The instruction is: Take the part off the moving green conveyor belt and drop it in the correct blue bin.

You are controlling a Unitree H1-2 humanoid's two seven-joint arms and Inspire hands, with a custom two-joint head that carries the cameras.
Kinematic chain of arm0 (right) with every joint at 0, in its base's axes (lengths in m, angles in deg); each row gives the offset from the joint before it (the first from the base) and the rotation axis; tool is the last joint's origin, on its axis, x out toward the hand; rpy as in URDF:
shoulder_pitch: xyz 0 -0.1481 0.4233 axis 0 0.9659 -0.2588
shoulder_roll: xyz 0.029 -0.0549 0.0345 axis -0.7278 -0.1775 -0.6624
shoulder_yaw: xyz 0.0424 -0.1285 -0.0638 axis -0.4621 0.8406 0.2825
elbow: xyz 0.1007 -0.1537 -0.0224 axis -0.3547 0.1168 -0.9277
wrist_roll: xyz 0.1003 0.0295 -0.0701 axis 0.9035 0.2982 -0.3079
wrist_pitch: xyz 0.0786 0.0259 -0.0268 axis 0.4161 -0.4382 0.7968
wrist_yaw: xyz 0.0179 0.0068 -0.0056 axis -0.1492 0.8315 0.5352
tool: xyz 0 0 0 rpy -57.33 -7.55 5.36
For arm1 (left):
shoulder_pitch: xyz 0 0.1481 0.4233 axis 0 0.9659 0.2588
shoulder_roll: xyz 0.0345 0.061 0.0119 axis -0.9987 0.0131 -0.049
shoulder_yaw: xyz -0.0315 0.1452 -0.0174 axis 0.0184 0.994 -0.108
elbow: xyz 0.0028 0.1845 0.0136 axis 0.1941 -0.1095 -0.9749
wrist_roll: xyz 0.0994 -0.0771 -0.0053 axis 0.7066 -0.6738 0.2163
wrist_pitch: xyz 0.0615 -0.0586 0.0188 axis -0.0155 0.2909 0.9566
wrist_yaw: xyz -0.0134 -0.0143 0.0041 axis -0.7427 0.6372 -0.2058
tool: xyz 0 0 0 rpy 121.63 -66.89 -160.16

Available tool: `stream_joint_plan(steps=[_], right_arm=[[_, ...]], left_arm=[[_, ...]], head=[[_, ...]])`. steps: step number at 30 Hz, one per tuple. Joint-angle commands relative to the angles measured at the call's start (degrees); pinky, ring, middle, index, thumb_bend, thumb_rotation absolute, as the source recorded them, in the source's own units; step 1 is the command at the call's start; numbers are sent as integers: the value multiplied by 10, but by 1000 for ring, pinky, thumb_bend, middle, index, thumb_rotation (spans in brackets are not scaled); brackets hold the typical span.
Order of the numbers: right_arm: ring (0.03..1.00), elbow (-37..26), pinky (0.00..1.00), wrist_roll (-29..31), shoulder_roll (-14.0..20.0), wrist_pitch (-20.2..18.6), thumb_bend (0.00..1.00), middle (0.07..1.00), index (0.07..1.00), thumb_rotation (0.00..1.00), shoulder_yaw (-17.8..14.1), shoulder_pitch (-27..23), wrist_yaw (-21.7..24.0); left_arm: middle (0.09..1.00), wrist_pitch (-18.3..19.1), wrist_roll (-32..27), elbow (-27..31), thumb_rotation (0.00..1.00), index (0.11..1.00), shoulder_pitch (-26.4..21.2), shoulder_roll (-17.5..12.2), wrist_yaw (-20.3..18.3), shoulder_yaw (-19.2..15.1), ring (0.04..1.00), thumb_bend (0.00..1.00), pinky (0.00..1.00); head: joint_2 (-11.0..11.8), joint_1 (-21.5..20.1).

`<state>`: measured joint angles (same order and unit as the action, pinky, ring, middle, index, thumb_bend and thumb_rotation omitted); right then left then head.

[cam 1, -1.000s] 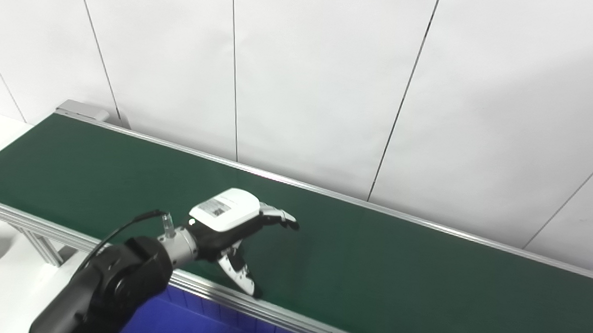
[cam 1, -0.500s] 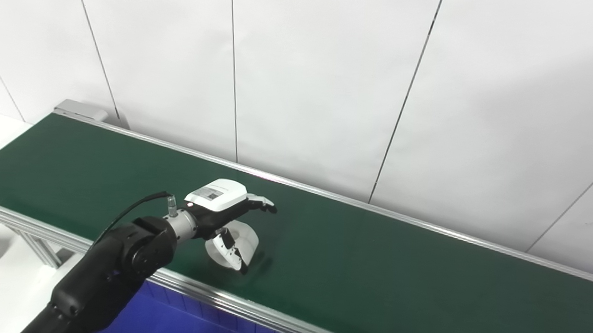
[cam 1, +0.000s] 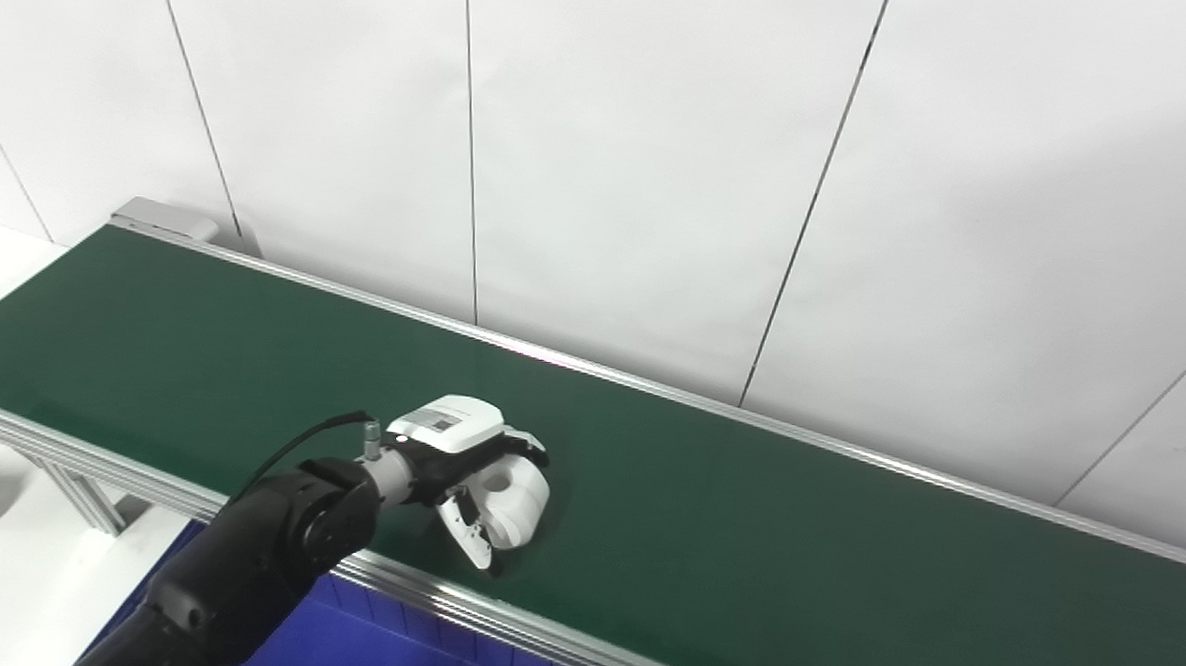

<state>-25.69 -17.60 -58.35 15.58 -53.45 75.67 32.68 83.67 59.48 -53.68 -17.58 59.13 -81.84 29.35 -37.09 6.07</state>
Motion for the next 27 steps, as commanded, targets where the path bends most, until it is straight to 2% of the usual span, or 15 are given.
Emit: stream_joint_plan(steps=[1,3,4,5,7,8,9,11,16,21,27], right_arm=[[1000,-20,1000,4,-3,3,881,1000,1000,1000,2,4,3],[1000,-19,1000,3,-4,4,877,1000,1000,1000,2,3,2],[1000,-21,1000,1,-5,2,878,1000,1000,1000,3,4,2],[1000,-23,1000,1,-6,-1,880,1000,1000,1000,3,4,1],[1000,-26,1000,2,-8,-4,887,1000,1000,1000,4,5,1],[1000,-27,1000,0,-9,-5,893,1000,1000,1000,4,5,0],[1000,-28,1000,-1,-10,-6,896,1000,1000,1000,4,5,-1],[1000,-29,1000,-1,-11,-7,902,1000,1000,1000,4,5,-1],[1000,-27,1000,-2,-11,-6,899,1000,1000,1000,5,4,1],[1000,-30,1000,-6,-12,-8,898,1000,1000,1000,4,3,-1],[1000,-37,1000,-4,-12,-14,900,1000,1000,1000,4,5,-1]], left_arm=[[820,15,-15,5,236,786,-15,3,-19,6,819,999,784],[780,18,-15,1,203,754,-15,9,-18,11,776,994,729],[757,16,-14,-1,182,728,-14,11,-12,13,745,957,691],[737,4,-13,-6,163,706,-11,15,9,13,719,943,658],[653,-16,-16,-13,112,628,-8,20,39,13,619,855,544],[623,-27,-20,-18,83,548,-6,23,56,12,584,658,507],[598,-38,-22,-23,70,519,-4,24,71,12,559,591,486],[537,-64,-27,-30,25,481,-2,27,100,11,501,535,434],[514,-92,-33,-30,0,462,-6,26,120,12,475,521,413],[521,-87,-33,-16,0,456,-8,26,111,11,493,520,437],[508,-95,-36,7,0,467,-9,22,113,8,462,523,405]], head=[[0,-1],[-1,-2],[-1,-2],[-2,-3],[-3,-3],[-3,-3],[-3,-3],[-4,-4],[-4,-5],[-7,-6],[-18,1]])
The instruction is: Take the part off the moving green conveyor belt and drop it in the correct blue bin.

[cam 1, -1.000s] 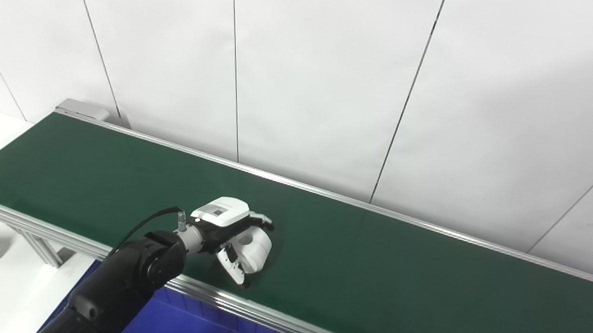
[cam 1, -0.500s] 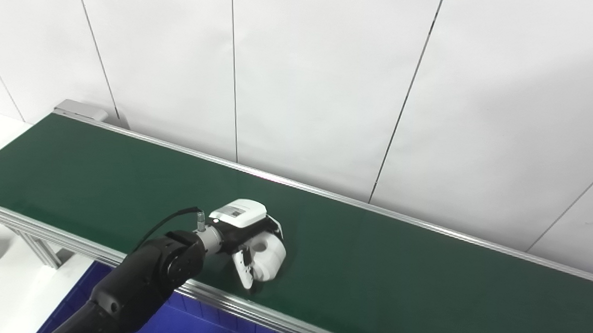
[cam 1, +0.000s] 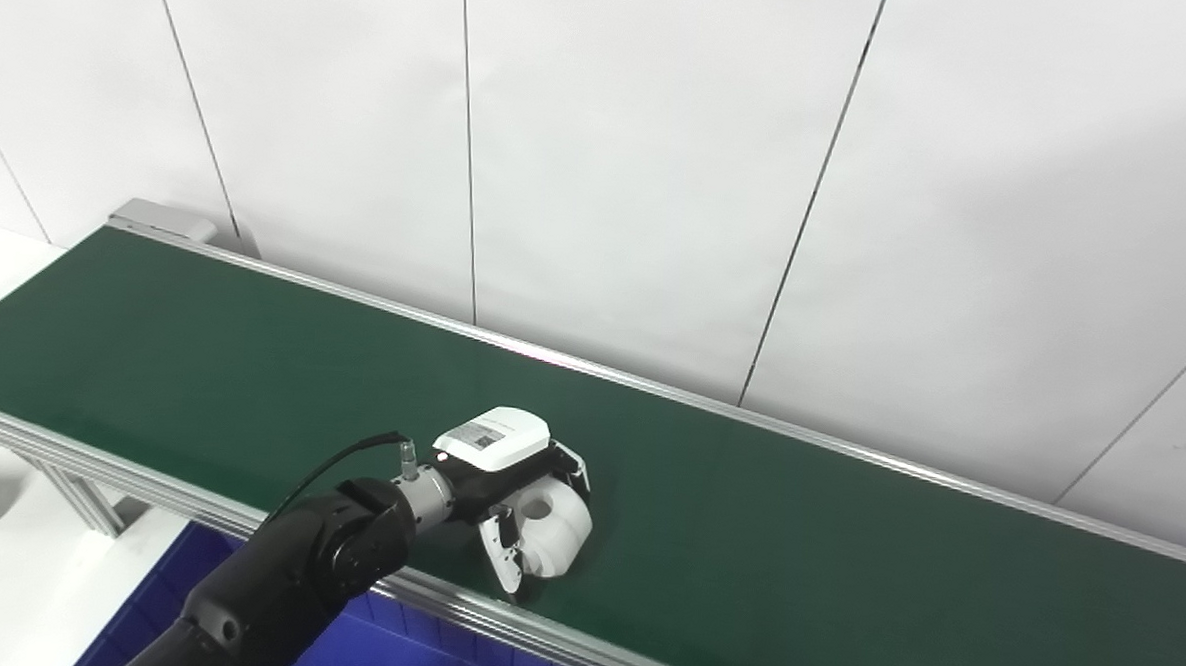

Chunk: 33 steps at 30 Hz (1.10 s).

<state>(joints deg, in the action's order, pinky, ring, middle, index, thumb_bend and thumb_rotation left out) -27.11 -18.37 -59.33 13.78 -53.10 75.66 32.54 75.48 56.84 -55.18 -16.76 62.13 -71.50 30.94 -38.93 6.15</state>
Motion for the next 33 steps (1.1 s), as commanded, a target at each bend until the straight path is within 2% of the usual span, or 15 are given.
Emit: stream_joint_plan(steps=[1,2,5,8,11,12,13,14,17,19,23,27,30,33], right_arm=[[1000,-25,1000,6,-3,2,898,1000,1000,1000,0,5,0],[1000,-30,1000,6,-3,-2,900,1000,1000,1000,-1,5,0],[1000,-38,1000,8,1,-7,888,1000,1000,1000,-4,6,0],[1000,-49,1000,26,9,-19,881,1000,1000,1000,-11,4,5],[1000,-69,1000,52,24,-45,903,1000,1000,1000,-19,2,13],[1000,-74,1000,56,27,-52,906,1000,1000,1000,-21,1,14],[1000,-78,1000,56,32,-58,908,1000,1000,1000,-24,0,14],[1000,-81,1000,56,36,-63,906,1000,1000,1000,-27,-1,14],[1000,-97,1000,67,51,-93,900,1000,1000,1000,-33,-8,18],[1000,-96,1000,71,57,-100,906,1000,1000,1000,-35,-15,22],[1000,-84,1000,79,60,-97,899,1000,1000,1000,-37,-24,29],[1000,-73,1000,77,58,-90,895,1000,1000,1000,-37,-27,32],[1000,-63,1000,70,51,-78,894,1000,1000,1000,-37,-25,31],[1000,-38,1000,68,46,-47,891,1000,1000,1000,-39,-24,34]], left_arm=[[507,-10,-12,33,0,467,-16,-10,5,-9,460,524,404],[512,-9,-14,44,0,463,-16,-12,1,-11,476,523,431],[514,-9,-23,94,0,461,-16,-21,-15,-16,484,523,462],[481,-9,-28,146,0,486,-14,-29,-27,-23,434,525,419],[461,17,-29,213,0,499,-2,-35,-55,-36,409,525,391],[464,23,-28,227,0,498,1,-35,-63,-39,413,525,395],[466,34,-27,250,0,497,11,-38,-71,-45,415,525,398],[465,41,-26,265,0,499,17,-39,-78,-49,411,525,397],[466,56,-20,312,0,498,55,-47,-88,-67,408,525,400],[449,61,-18,335,0,509,81,-54,-93,-78,378,523,364],[465,65,-24,361,0,499,137,-68,-95,-105,389,524,347],[438,81,-23,382,0,512,208,-95,-105,-141,345,521,274],[460,71,-27,374,0,504,245,-108,-96,-161,383,523,315],[484,45,-28,342,0,485,278,-130,-82,-174,439,524,413]], head=[[-1,1],[-11,9],[-22,29],[-43,69],[-60,107],[-60,107],[-66,128],[-67,132],[-72,157],[-71,159],[-67,148],[-60,115],[-55,93],[-51,71]])
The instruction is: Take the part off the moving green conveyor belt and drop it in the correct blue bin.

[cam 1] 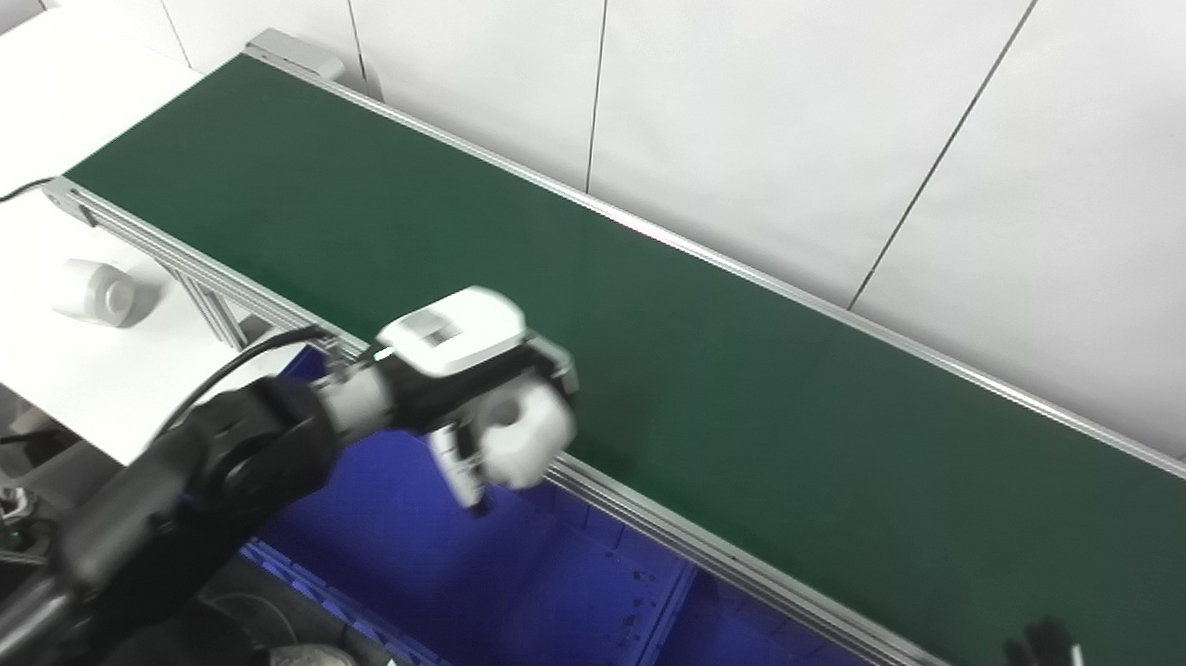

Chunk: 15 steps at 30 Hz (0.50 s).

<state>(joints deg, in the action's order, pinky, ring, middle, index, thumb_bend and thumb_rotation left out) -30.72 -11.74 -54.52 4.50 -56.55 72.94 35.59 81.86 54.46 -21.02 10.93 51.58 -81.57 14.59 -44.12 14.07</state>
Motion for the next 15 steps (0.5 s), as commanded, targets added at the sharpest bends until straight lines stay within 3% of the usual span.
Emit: stream_joint_plan(steps=[1,2,4,9,15], right_arm=[[1000,7,1000,2,-3,55,891,1000,1000,1000,-6,4,5],[1000,14,1000,2,-6,62,895,1000,1000,1000,-6,4,5],[1000,21,994,3,-8,70,897,1000,1000,1000,-6,5,6],[993,11,977,3,-17,68,899,1000,1000,991,-3,9,6],[990,5,971,0,-23,68,910,1000,1000,986,-2,12,4]], left_arm=[[473,-19,0,-6,0,493,9,-31,16,-12,429,524,399],[436,-16,6,-11,0,503,16,-37,10,-13,368,521,330],[414,-17,14,-23,0,510,22,-49,2,-11,325,520,282],[460,-8,47,-44,0,498,27,-67,-12,0,416,524,381],[429,6,67,-44,0,509,29,-71,-28,0,391,522,370]], head=[[1,-10],[3,-17],[4,-19],[3,-23],[1,-27]])
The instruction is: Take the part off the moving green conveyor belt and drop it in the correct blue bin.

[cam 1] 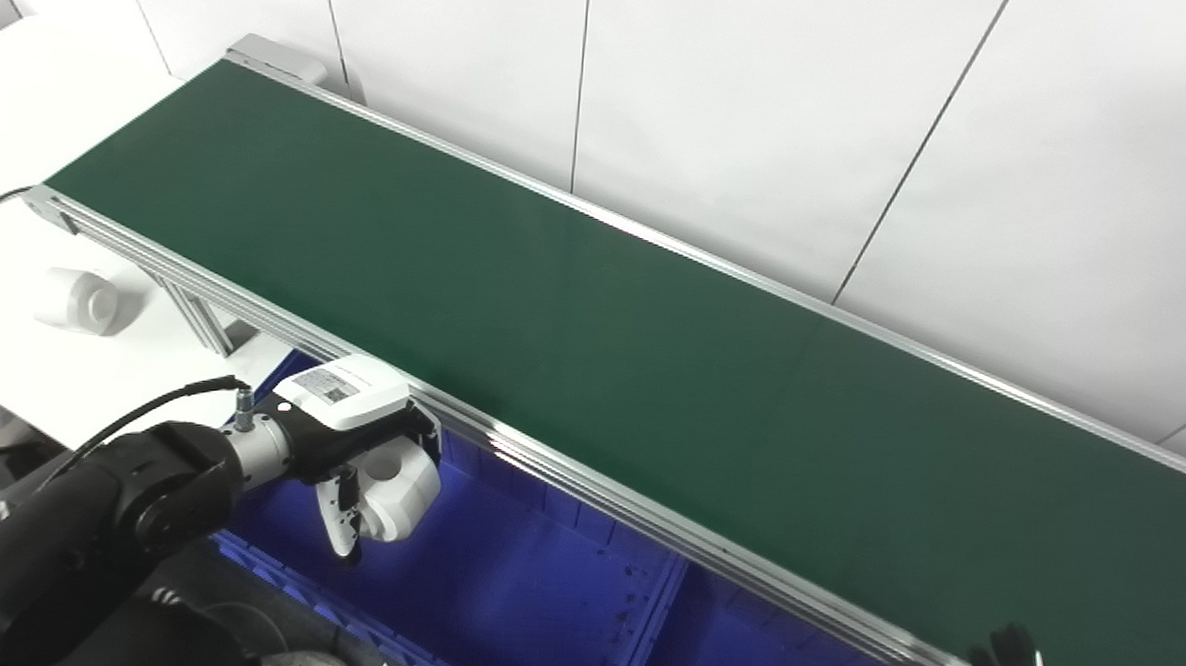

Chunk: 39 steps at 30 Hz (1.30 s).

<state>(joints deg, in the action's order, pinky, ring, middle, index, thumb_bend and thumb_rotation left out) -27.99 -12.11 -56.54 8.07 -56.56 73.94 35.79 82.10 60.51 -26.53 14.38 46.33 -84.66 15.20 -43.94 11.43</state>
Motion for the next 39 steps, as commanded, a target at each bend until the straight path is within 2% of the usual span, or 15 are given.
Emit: stream_joint_plan(steps=[1,3,6,7,9,13,15,25,28,30,31,32,33,35,39], right_arm=[[989,-25,968,3,-3,31,910,1000,1000,984,-2,2,2],[990,-27,966,3,-2,30,908,1000,1000,989,-1,2,4],[992,-27,965,3,-1,29,909,1000,1000,982,-2,2,4],[990,-28,962,3,0,28,909,1000,1000,984,-3,1,4],[987,-29,958,4,2,25,904,1000,1000,984,-4,1,5],[982,-28,954,5,3,27,902,1000,1000,980,-6,0,4],[982,-26,956,9,2,27,902,1000,1000,973,-6,-1,5],[992,-27,956,-8,-3,27,888,1000,1000,982,-1,1,0],[986,-33,936,-25,-13,24,886,1000,1000,986,4,4,-7],[981,-41,929,-33,-22,21,877,1000,1000,983,11,6,-9],[979,-43,929,-35,-25,19,858,1000,1000,978,15,6,-10],[977,-50,928,-47,-31,13,848,1000,1000,975,21,7,-12],[974,-54,923,-55,-34,8,838,1000,1000,976,25,7,-14],[972,-61,917,-80,-47,2,832,1000,1000,976,38,6,-20],[975,-76,914,-122,-78,-27,829,1000,1000,976,65,4,-36]], left_arm=[[422,5,7,8,0,509,-6,-17,4,-6,381,521,360],[429,10,11,6,0,508,-7,-15,-1,-5,392,522,363],[540,16,-7,6,32,491,-8,-12,-9,-7,488,523,437],[608,21,-16,11,137,610,-8,-11,-16,-8,533,738,473],[760,36,-22,25,333,790,-7,-12,-37,-7,697,950,600],[907,68,1,52,553,927,-14,-24,-101,8,858,998,736],[956,75,5,59,611,972,-16,-24,-115,10,900,1000,764],[1000,65,-36,72,646,1000,-11,-28,-114,-6,949,1000,778],[1000,55,-118,73,618,997,-7,-28,-107,-30,954,1000,785],[1000,52,-235,82,603,999,-4,-20,-110,-58,960,1000,811],[1000,52,-285,88,605,1000,-4,-16,-112,-69,967,1000,816],[1000,59,-347,100,606,1000,-4,-7,-114,-80,970,1000,818],[1000,64,-385,108,596,1000,-4,-3,-115,-86,988,1000,833],[1000,74,-449,118,598,1000,-5,0,-117,-97,997,1000,857],[1000,120,-538,160,718,1000,-19,25,-102,-106,1000,1000,983]], head=[[-1,-2],[0,-3],[1,-4],[0,-4],[0,-4],[0,-3],[0,-3],[-3,-22],[-12,-65],[-19,-119],[-19,-119],[-22,-165],[-22,-165],[-24,-222],[-26,-275]])
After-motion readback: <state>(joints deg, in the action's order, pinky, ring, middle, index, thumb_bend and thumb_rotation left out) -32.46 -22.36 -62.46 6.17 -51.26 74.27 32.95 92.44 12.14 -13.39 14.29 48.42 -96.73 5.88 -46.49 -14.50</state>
